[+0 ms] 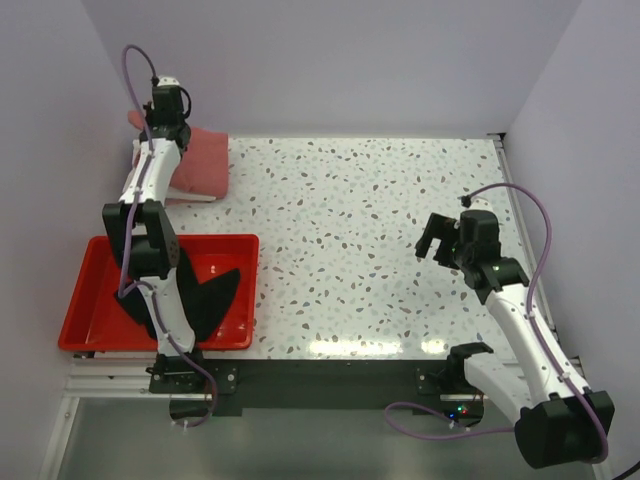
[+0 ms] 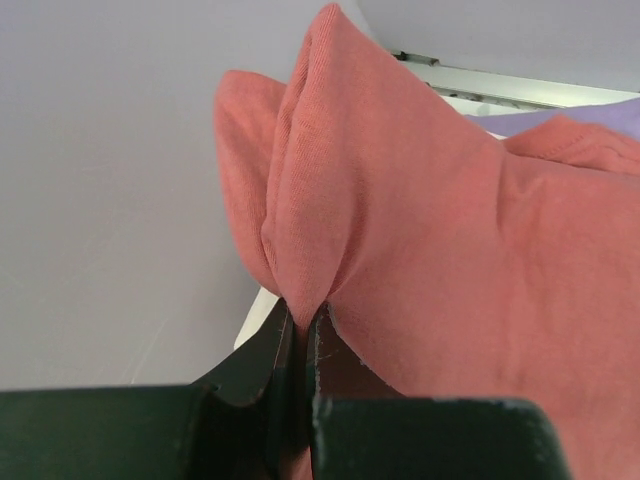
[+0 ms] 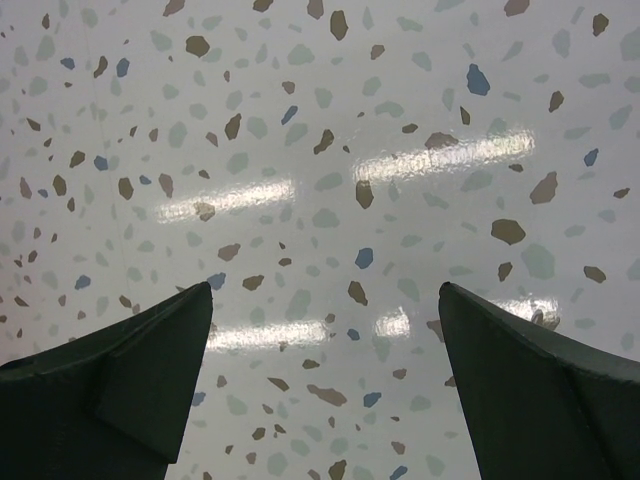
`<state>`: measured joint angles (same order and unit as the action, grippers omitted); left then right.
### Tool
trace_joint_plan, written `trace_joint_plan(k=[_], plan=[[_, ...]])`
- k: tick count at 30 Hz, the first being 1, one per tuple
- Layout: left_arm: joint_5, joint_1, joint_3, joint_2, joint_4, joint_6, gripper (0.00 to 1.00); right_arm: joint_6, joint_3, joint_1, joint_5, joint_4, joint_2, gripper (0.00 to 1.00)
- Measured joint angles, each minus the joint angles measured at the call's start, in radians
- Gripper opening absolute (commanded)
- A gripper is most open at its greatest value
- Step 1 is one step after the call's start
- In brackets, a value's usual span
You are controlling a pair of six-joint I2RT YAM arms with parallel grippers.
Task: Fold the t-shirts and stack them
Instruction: Neatly place the folded tshirt to the corner
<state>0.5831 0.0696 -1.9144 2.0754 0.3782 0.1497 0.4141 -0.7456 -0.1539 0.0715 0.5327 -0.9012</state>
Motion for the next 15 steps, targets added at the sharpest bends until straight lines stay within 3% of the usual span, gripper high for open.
trace_joint_plan(k=[15], plan=[[0.076,0.056,0.063,0.052,-0.129,-0.001,0.0,-0.004,0.0,0.0,0.027,0.008,-0.049,0.99]])
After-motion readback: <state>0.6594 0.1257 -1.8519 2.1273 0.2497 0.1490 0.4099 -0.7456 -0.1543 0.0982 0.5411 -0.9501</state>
